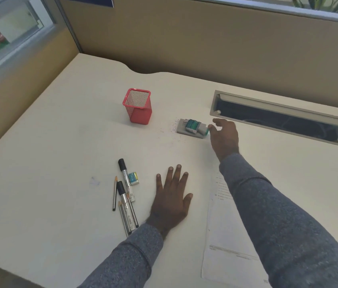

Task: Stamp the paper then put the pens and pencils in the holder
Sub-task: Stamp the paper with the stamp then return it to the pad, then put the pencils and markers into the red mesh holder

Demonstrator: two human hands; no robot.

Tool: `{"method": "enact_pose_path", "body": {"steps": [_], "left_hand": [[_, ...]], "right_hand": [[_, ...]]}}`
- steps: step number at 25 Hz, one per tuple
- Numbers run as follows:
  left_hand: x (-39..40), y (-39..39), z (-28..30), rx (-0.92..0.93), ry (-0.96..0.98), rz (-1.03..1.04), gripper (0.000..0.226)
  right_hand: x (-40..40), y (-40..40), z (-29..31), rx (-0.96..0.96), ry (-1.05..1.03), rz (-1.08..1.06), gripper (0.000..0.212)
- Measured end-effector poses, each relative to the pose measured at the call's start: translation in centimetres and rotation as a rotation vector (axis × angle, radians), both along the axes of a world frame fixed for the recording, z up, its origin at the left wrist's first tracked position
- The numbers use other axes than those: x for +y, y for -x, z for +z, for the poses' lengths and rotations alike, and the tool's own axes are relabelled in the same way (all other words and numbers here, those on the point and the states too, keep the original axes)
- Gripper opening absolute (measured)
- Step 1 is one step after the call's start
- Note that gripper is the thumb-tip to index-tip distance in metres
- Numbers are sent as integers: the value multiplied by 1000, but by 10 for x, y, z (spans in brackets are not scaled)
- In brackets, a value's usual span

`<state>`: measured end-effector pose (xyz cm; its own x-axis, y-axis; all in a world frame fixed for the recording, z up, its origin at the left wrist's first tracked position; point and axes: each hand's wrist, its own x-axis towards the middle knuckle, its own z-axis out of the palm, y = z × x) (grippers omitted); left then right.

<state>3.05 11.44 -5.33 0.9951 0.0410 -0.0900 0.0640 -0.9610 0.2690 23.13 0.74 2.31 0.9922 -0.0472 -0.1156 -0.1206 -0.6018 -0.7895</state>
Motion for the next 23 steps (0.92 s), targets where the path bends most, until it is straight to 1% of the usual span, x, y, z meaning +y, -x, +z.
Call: {"method": "enact_pose_path", "body": {"steps": [3, 5, 8, 10, 13, 16, 19, 23], "left_hand": [[11, 6, 15, -56, 45, 22, 59], [27, 14, 25, -109, 58, 57, 56], [67, 30, 37, -164, 71, 178, 51], [97, 43, 43, -159, 63, 268, 50], [129, 60, 46, -139, 53, 360, 50], [145, 73, 46, -139, 40, 428, 49], [147, 80, 46, -145, 58, 467, 49], [145, 83, 44, -148, 83, 482, 46]], "right_hand": [[6, 38, 1, -137, 15, 74, 20], [13, 73, -3, -157, 6, 138, 15], [28, 129, -13, -70, -6, 240, 13], [41, 167, -19, 27, 21, 344, 12], [64, 216, -25, 124, 147, 553, 15], [79, 243, -23, 173, 289, 679, 23], [87, 247, -24, 188, 408, 722, 31], [96, 241, -25, 251, 393, 683, 32]]}}
